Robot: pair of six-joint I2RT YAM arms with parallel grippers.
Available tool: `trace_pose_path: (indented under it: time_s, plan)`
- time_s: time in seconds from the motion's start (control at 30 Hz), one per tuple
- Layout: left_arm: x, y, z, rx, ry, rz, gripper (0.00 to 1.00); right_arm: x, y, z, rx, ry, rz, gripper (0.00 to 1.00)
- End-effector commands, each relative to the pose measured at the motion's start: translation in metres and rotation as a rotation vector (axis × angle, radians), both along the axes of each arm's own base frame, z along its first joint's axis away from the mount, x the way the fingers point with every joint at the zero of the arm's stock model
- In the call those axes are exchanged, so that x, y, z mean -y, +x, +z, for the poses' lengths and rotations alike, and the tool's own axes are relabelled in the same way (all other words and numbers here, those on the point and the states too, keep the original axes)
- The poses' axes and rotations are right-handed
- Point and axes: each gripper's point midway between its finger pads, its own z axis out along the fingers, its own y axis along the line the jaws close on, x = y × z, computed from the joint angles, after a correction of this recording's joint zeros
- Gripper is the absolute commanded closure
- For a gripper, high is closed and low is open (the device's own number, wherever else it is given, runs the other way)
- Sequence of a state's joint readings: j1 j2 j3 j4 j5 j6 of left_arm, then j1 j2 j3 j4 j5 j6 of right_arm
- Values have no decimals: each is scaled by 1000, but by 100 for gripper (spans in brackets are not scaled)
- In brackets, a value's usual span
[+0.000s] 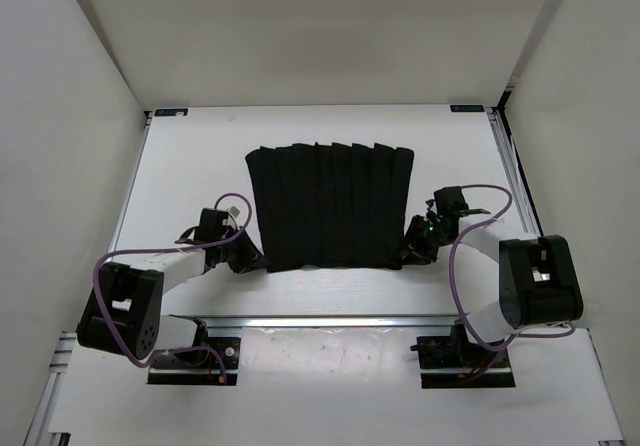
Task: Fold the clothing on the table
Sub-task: Fold the skirt
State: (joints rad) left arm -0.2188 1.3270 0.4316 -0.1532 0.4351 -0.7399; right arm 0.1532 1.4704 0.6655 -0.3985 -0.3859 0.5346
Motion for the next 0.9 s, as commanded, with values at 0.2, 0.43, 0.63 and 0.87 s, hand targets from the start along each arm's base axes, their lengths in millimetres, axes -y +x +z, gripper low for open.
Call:
trace_pose_path:
  time_s: [0.2,0.43,0.63,0.87]
  plan:
    - [-4,-2,-5,1,30,-16,100,-10,4,-8,-29,35,7,100]
    - [-25,-1,-12,-9,126,-3,100,30,-2,-10,-22,-79,-55,100]
    - [-32,5,-10,0,159,8,100,42,-8,-13,-44,-165,-58,100]
    - [-25,11,-3,14,126,10,100,43,-1,3,-23,-218,-8,100]
